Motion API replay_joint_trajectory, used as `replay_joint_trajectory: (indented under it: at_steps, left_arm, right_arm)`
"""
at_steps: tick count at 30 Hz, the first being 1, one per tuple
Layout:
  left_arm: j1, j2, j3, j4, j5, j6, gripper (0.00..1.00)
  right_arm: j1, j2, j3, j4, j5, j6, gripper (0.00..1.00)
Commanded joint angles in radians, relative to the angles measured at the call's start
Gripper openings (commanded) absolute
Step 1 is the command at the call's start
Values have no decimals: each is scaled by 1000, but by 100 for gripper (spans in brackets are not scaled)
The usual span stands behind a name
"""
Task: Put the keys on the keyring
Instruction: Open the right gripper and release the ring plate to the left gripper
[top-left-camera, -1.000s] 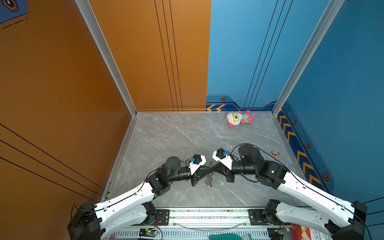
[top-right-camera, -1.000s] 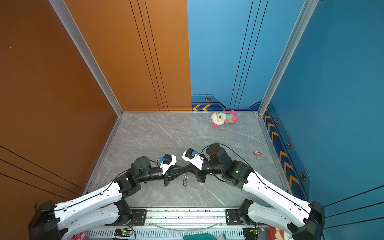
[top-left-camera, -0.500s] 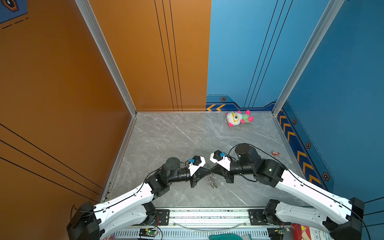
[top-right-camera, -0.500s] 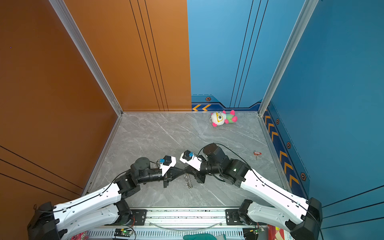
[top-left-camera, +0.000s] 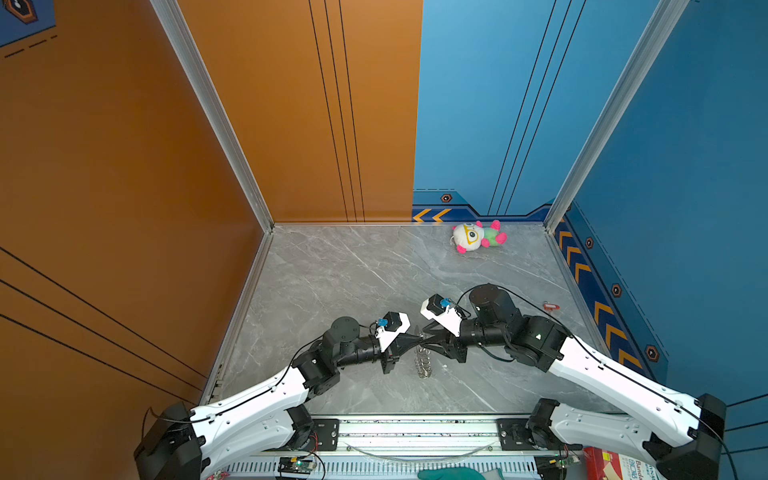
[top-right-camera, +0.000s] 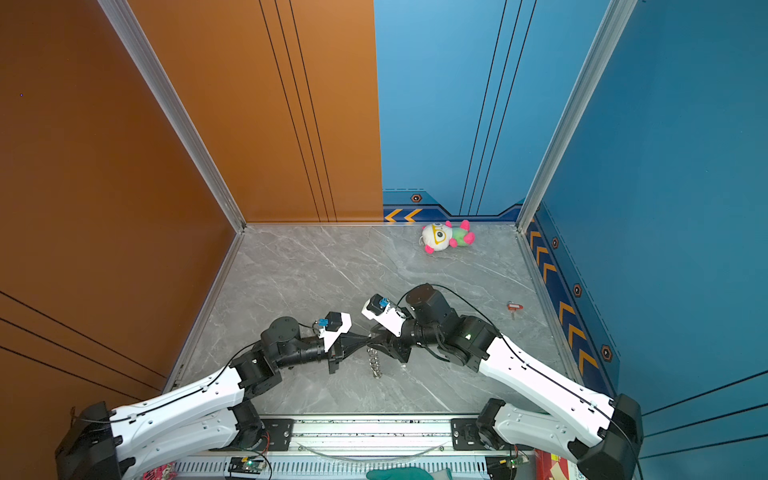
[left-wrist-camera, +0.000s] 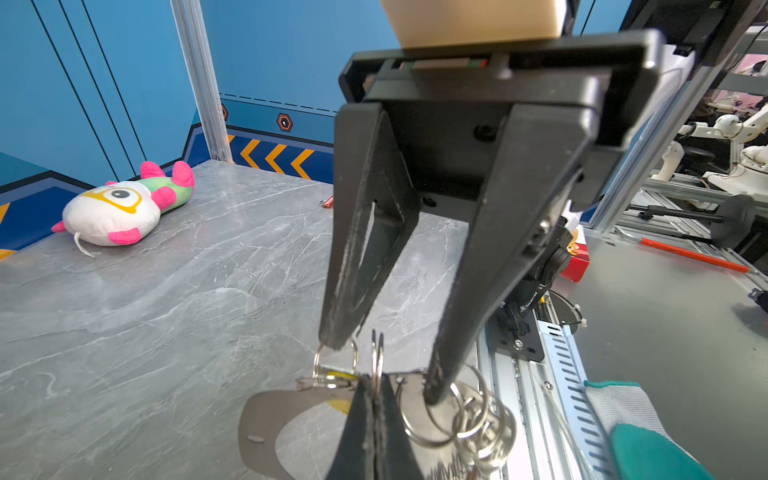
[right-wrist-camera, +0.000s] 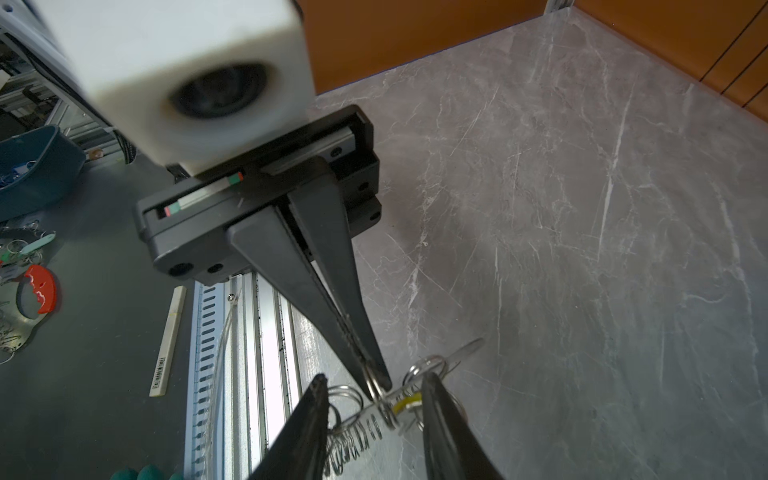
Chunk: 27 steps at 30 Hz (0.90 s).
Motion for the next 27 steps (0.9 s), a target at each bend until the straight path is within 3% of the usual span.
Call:
replay_joint_trajectory:
  at_steps: [1,6,12,15,23,27]
  left_arm:
    - [8,7,-15,75,-42,14,0]
    - [16,11,-31,94,-46,21,0]
    - [16,6,-45,94,-102,45,0]
    - [15,7,-56,94,-154,56,0]
    - [-35,-25,-84,100,-279,95,0]
    - [-59,-38,-112,119,-321,108,0]
  right_arm:
    - [-34,-62,-13,57,35,60,43]
    - [-137,-143,-77,125,135,150,50]
    - [-290,-161,-116,109,415,326,58]
    - [-416,-159,-131,49,516,424,59]
    - [-917,-45,-138,-112,404,539,55]
    - [-1039,109,-89,-157,428,517,51]
